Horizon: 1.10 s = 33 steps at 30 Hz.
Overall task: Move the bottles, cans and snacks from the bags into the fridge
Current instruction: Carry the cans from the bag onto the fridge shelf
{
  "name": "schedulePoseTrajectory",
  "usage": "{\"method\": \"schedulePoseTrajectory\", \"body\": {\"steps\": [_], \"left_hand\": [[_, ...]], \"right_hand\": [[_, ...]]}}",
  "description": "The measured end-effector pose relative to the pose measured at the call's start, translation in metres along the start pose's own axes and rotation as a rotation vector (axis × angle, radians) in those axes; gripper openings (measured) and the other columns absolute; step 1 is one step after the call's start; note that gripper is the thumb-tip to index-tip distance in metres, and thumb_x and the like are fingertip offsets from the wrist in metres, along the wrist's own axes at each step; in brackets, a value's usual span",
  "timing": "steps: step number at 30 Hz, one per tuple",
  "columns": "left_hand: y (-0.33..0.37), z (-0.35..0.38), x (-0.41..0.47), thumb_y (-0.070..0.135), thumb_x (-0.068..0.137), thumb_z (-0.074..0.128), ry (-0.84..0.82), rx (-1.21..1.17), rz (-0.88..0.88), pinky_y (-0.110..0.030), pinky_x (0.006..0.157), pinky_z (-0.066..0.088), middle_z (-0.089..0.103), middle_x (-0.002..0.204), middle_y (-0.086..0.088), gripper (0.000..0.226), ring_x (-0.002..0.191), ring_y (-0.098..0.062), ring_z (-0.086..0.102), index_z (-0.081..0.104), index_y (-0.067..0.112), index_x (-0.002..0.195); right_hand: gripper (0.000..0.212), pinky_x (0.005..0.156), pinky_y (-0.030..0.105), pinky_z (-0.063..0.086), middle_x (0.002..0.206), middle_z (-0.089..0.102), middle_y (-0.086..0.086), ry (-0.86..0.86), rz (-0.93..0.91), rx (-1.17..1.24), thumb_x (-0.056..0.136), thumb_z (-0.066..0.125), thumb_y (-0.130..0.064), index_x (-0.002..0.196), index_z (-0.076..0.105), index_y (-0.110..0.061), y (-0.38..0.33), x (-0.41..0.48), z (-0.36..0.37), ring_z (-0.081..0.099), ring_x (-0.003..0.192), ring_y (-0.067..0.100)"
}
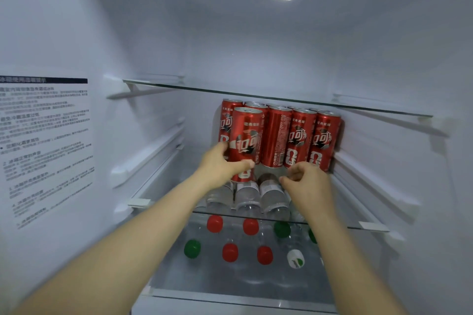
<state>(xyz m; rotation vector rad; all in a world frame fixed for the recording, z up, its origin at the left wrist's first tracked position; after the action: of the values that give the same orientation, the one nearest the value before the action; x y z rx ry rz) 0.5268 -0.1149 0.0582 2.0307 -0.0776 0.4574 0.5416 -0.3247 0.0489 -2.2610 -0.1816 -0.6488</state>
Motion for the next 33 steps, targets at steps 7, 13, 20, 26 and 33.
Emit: {"method": "schedulePoseTrajectory", "body": {"steps": [7, 13, 20, 26, 33], "left_hand": [[-0.032, -0.039, 0.02, 0.036, 0.081, 0.073, 0.147, 0.086, -0.065, -0.028, 0.083, 0.046, 0.063, 0.124, -0.004, 0.058, 0.1, -0.015, 0.057, 0.051, 0.014, 0.129], [-0.029, -0.055, 0.009, 0.043, 0.075, 0.076, 0.346, 0.169, -0.028, -0.029, 0.077, 0.046, 0.057, 0.114, -0.002, 0.055, 0.097, -0.014, 0.054, 0.051, 0.014, 0.115], [-0.001, -0.056, -0.005, 0.034, 0.08, 0.068, 0.426, 0.265, 0.168, -0.032, 0.078, 0.048, 0.046, 0.105, 0.002, 0.028, 0.093, -0.016, 0.052, 0.05, 0.021, 0.096], [0.003, -0.044, -0.002, 0.025, 0.092, 0.055, 0.311, 0.257, 0.193, -0.027, 0.091, 0.041, 0.038, 0.122, 0.0, 0.024, 0.113, -0.017, 0.048, 0.054, 0.025, 0.116], [0.003, -0.02, 0.003, 0.02, 0.096, 0.049, 0.141, 0.367, 0.21, -0.023, 0.097, 0.035, 0.025, 0.144, 0.0, 0.05, 0.115, -0.025, 0.052, 0.039, 0.023, 0.145]], "right_hand": [[0.023, 0.079, 0.038, 0.056, 0.094, 0.069, -0.002, 0.006, -0.034, -0.061, 0.083, 0.071, -0.025, 0.103, 0.067, -0.015, -0.006, -0.001, 0.001, 0.063, 0.085, 0.015], [0.024, 0.078, 0.038, 0.056, 0.095, 0.069, -0.003, 0.001, -0.036, -0.074, 0.083, 0.07, -0.027, 0.103, 0.067, -0.015, -0.006, 0.0, 0.002, 0.063, 0.085, 0.015], [0.025, 0.078, 0.038, 0.056, 0.096, 0.069, -0.002, -0.008, -0.038, -0.093, 0.084, 0.07, -0.028, 0.104, 0.067, -0.014, -0.007, -0.001, 0.002, 0.063, 0.085, 0.015], [0.025, 0.078, 0.039, 0.056, 0.096, 0.069, -0.002, -0.011, -0.031, -0.089, 0.084, 0.07, -0.028, 0.105, 0.067, -0.015, -0.006, -0.001, 0.003, 0.063, 0.086, 0.015], [0.025, 0.079, 0.038, 0.056, 0.098, 0.069, -0.002, -0.011, -0.029, -0.096, 0.084, 0.069, -0.028, 0.106, 0.067, -0.015, -0.006, -0.001, 0.003, 0.063, 0.087, 0.015]]}}
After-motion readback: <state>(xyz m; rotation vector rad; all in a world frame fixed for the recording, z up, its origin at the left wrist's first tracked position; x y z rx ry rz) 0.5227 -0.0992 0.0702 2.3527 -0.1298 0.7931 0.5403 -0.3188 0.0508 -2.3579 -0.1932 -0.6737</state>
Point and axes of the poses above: each hand's wrist, its own x-axis towards the middle knuckle, its own z-axis out of the palm, y = z × x, the point moved 10 cm from there along x, towards the middle knuckle
